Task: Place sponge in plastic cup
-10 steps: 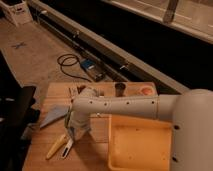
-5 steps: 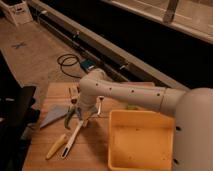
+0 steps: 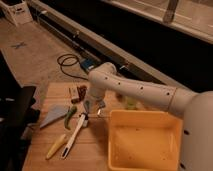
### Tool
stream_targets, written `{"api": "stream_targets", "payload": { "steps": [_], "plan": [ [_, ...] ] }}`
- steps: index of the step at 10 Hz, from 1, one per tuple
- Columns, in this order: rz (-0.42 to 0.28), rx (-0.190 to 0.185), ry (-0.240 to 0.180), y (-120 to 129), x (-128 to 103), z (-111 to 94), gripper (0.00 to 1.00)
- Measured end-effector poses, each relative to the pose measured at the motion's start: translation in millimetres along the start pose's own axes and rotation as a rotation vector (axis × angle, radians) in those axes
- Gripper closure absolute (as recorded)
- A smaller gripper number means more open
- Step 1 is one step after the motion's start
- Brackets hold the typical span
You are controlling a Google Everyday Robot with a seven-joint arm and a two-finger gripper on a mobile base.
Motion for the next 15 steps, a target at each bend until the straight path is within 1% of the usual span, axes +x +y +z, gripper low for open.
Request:
{"api": "stream_targets", "payload": {
  "steps": [3,4,5,6,7,8,9,11,13,15],
  "plan": [
    [0.0,0.003,-0.006,-1,-1,1,1.0],
    [0.022,0.018,-0.039,-3,3,1,1.0],
    [0.052,0.034,-0.085,-7,13,-1,1.0],
    [0.072,0.05,-0.113,-14,20,-4,1.0],
    [0.105,0.076,-0.13,-25,33,-13,1.0],
    [0.142,0.095,-0.133,-32,49,-20,1.0],
    [0.176,0.105,-0.128,-36,63,-26,1.0],
    [0.273,0.128,-0.114,-41,95,-38,1.0],
    [0.367,0.139,-0.098,-30,127,-47,1.0],
    [0.455,0.152,-0.083,-16,154,-55,1.0]
  ]
}}
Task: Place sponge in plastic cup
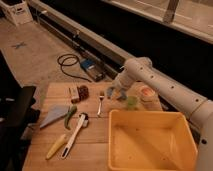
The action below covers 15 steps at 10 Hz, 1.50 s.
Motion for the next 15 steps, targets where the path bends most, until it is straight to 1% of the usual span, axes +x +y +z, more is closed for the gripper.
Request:
{"api": "stream_targets", "payload": {
  "steps": [2,3,4,10,11,12,13,15],
  "plan": [
    [0.068,0.024,0.044,0,22,-17,1.0],
    [0.084,0.021,0.05,2,26,-22,1.0],
    [0.087,0.023,0.05,2,28,-23,1.0],
    [0.085,0.022,0.05,2,27,-22,1.0],
    [0.08,0.027,0.054,1,28,-21,1.0],
    [0.08,0.042,0.058,-3,32,-20,1.0],
    [0.088,0.049,0.063,-4,39,-19,1.0],
    [0.107,0.051,0.069,-7,46,-14,1.0]
  ]
}}
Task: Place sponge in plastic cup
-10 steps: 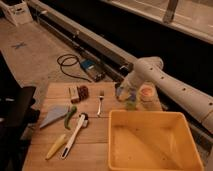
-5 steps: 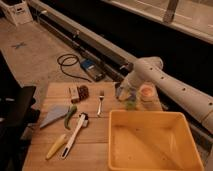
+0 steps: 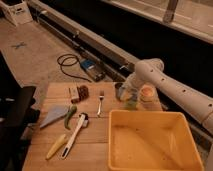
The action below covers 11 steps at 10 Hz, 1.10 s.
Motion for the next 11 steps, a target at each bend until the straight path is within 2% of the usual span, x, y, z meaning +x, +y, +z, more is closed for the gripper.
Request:
{"api": "stream_targets", "payload": {
  "steps": [4,5,11],
  "plan": [
    [0.057,-0.009,0.021,-10,18,9,0.99],
    [0.072,-0.013,0.025,-13,21,11,0.93],
    [0.144,-0.046,0.067,-20,45,27,0.33]
  ]
}}
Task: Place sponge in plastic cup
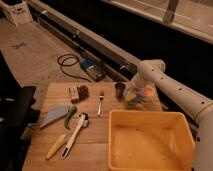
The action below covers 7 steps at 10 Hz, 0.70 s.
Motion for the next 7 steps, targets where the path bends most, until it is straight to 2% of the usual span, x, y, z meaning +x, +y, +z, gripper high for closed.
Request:
{"api": "stream_targets", "payload": {
  "steps": [1,4,7],
  "plan": [
    [0.003,-0.004,0.002,-0.3,0.6,1.5,0.3],
    [-0.004,-0.015,0.002,3.1,-1.3,3.3,0.3],
    [-0.018,-0.008,0.004,6.4,-3.4,-1.8,0.3]
  ]
}}
